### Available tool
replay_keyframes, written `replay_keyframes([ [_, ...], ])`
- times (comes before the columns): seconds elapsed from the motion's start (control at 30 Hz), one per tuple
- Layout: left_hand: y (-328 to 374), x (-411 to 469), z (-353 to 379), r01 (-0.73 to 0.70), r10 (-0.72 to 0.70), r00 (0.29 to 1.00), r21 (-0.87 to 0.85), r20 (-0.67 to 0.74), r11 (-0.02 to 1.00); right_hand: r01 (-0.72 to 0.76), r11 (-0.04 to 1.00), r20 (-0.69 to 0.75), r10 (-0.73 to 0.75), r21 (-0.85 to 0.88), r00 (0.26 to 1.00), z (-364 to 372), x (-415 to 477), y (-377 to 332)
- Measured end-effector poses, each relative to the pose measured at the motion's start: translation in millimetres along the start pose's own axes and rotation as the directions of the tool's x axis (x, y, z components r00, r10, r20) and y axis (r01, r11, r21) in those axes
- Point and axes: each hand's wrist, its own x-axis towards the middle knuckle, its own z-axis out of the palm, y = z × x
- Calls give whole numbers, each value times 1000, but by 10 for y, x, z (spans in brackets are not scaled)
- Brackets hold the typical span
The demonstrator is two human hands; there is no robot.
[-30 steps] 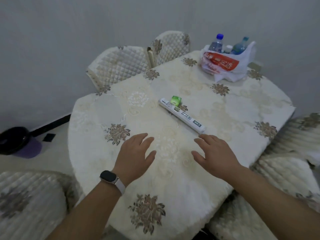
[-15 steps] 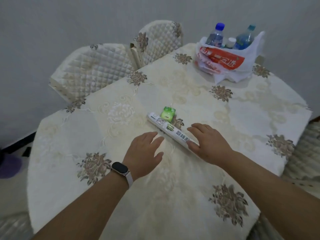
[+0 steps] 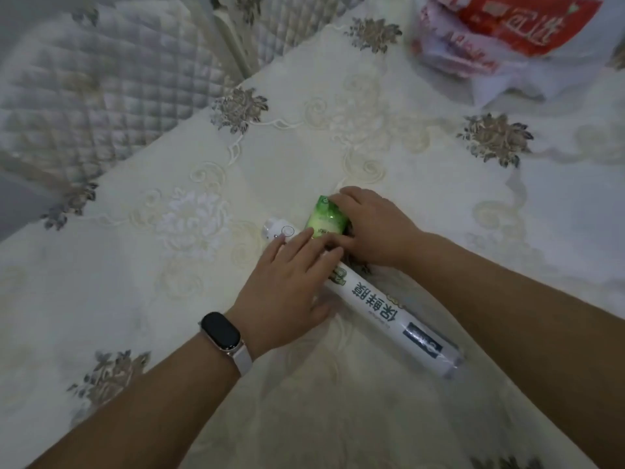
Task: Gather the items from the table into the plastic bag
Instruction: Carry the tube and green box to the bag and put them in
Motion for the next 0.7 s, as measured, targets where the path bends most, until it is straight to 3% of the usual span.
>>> replay_keyframes([
  [0.27,-104,32,95,-51,53,995,26,-79,998,-96,995,24,96,33,995,13,56,-56],
  [0.5,-154,-342,10,14,-13,1000,-67,16,998,-270,892,26,280,362,960,-158,-261,-140],
  [0.7,-17,-922,-208,83,-84,996,-94,-11,992,-385,816,23,417,431,909,-375,-910,-312],
])
